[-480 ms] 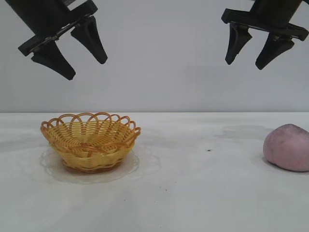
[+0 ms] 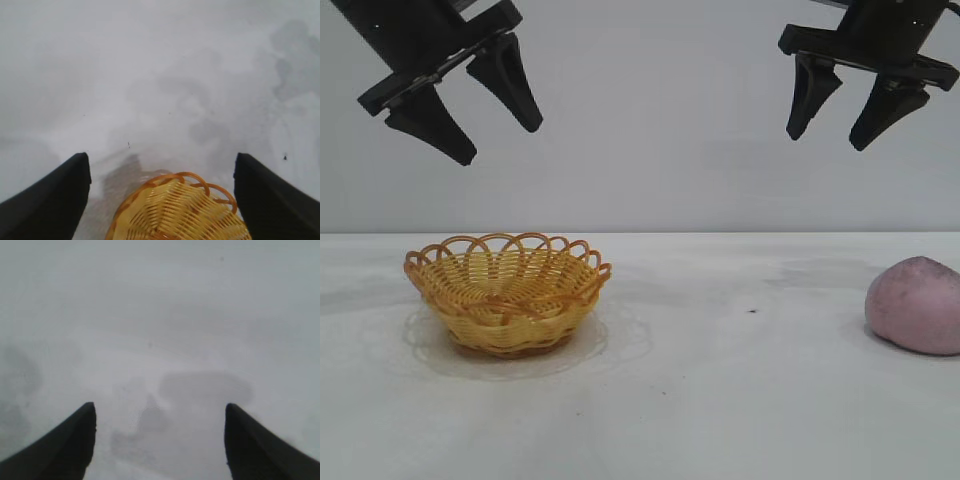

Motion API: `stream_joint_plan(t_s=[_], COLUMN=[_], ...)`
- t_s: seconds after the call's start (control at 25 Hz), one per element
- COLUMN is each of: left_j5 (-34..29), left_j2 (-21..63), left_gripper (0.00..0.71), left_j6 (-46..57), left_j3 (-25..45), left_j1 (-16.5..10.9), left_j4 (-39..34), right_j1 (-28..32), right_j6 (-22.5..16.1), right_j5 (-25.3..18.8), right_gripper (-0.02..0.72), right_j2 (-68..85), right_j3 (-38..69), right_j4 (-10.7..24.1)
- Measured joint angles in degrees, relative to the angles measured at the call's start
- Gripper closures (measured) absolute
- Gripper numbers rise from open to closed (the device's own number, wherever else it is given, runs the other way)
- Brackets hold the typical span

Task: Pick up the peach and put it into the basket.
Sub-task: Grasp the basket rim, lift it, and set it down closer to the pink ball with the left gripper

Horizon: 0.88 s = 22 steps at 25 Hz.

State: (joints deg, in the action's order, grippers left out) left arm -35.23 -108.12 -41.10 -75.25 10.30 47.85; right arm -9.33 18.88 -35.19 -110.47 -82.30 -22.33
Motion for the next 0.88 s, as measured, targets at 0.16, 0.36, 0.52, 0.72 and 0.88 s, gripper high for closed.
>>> stream_joint_plan(t_s=[0.16, 0.36, 0.52, 0.72, 0.88], left_j5=[-6.1, -16.7, -28.0, -34.1, -34.7], left_j2=[0.0, -0.5, -3.7, -7.6, -9.6], left_gripper=[0.183, 0.249, 0.422, 0.419, 0.366], left_j6=[0.0, 0.4, 0.2, -0.2, -0.3], left_j3=[-4.1, -13.7, -20.7, -24.2, -25.0], left_j1=[0.0, 0.0, 0.5, 3.3, 4.4], left_j4=[-8.8, -19.6, -26.7, -33.0, -34.1], right_j1=[0.0, 0.0, 0.0, 0.0, 0.0], right_j6=[0.0, 0.0, 0.0, 0.0, 0.0], right_j5=[-0.3, -0.3, -0.3, -0.5, -0.5], right_gripper=[0.258, 0.258, 0.258, 0.258, 0.258], right_j2=[0.0, 0.0, 0.0, 0.0, 0.0], right_j3=[0.0, 0.0, 0.0, 0.0, 0.0], right_j4=[0.0, 0.0, -0.1, -0.1, -0.1])
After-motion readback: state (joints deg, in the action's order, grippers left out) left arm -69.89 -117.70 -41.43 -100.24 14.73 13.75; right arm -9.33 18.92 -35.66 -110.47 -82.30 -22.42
